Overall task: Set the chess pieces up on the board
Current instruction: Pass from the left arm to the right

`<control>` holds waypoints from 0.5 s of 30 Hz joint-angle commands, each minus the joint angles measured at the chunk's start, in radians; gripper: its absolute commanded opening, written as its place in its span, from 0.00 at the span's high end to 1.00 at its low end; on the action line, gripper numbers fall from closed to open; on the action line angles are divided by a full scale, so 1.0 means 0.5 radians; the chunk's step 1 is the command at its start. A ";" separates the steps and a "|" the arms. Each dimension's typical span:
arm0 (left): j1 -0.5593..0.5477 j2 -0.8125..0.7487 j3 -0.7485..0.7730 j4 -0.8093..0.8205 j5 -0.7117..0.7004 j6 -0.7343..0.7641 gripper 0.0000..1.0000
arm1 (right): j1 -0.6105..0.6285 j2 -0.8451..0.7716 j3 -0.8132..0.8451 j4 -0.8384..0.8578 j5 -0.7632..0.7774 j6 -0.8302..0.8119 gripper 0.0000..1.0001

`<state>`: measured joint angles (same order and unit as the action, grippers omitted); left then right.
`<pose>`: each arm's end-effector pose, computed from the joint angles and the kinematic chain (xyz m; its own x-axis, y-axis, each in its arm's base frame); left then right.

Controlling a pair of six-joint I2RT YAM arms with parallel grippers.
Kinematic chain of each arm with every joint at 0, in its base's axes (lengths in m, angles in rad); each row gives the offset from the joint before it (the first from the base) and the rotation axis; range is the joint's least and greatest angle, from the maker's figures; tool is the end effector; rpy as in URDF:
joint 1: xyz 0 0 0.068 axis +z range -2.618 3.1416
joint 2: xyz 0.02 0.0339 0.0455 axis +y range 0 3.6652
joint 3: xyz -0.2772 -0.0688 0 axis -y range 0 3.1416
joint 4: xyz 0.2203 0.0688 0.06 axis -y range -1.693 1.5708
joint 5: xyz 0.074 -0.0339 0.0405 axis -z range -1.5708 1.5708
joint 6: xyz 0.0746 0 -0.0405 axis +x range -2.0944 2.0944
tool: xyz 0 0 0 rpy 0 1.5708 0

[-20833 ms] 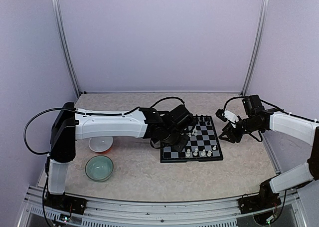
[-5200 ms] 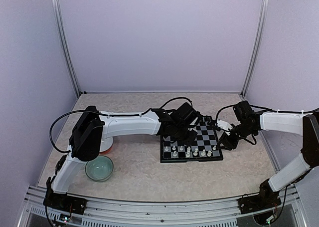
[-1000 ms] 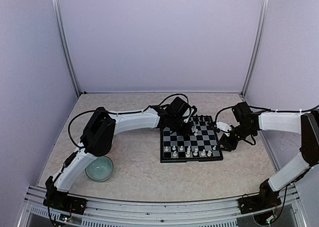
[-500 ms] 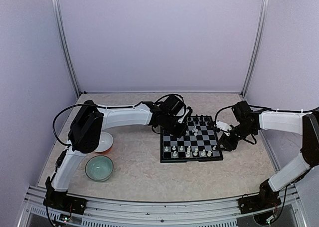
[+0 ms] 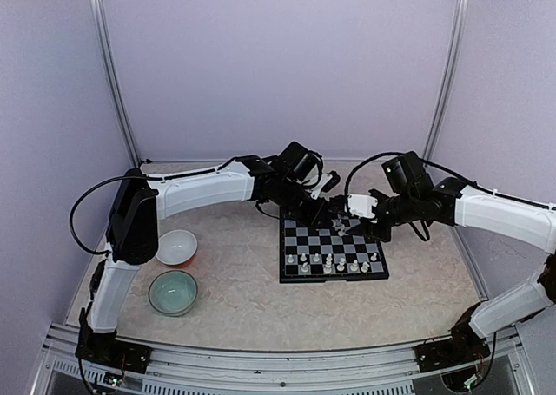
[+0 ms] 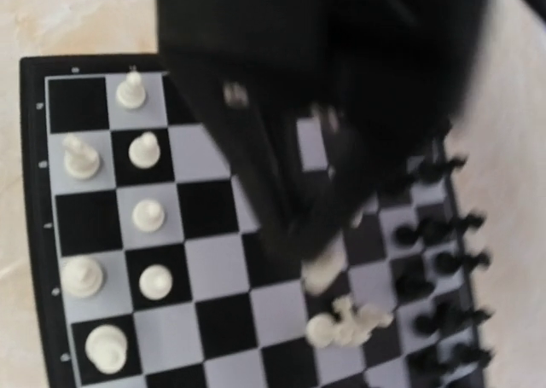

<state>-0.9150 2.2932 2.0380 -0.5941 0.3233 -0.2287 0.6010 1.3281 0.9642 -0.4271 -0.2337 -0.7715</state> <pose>0.3027 -0.4323 0.2152 -0.6453 0.4862 -0.5892 0.7528 0.5361 -0.3821 0.2242 0.1747 0.2560 0.0568 -0.7835 -0.6189 -0.8995 0.2288 -0.3722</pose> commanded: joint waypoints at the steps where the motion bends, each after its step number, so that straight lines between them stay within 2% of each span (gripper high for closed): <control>1: 0.014 -0.129 0.040 -0.074 0.265 -0.075 0.91 | 0.151 0.018 0.096 0.095 0.287 -0.203 0.58; 8: 0.011 -0.180 -0.009 -0.031 0.392 -0.115 0.91 | 0.305 0.048 0.026 0.128 0.516 -0.373 0.53; 15: 0.008 -0.220 -0.064 0.007 0.467 -0.141 0.91 | 0.349 0.060 0.011 0.187 0.631 -0.402 0.54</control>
<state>-0.9150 2.2280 2.0293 -0.6102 0.5156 -0.2882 0.7635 1.3544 0.9806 -0.3706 0.0284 -0.9478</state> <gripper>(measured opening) 0.091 0.464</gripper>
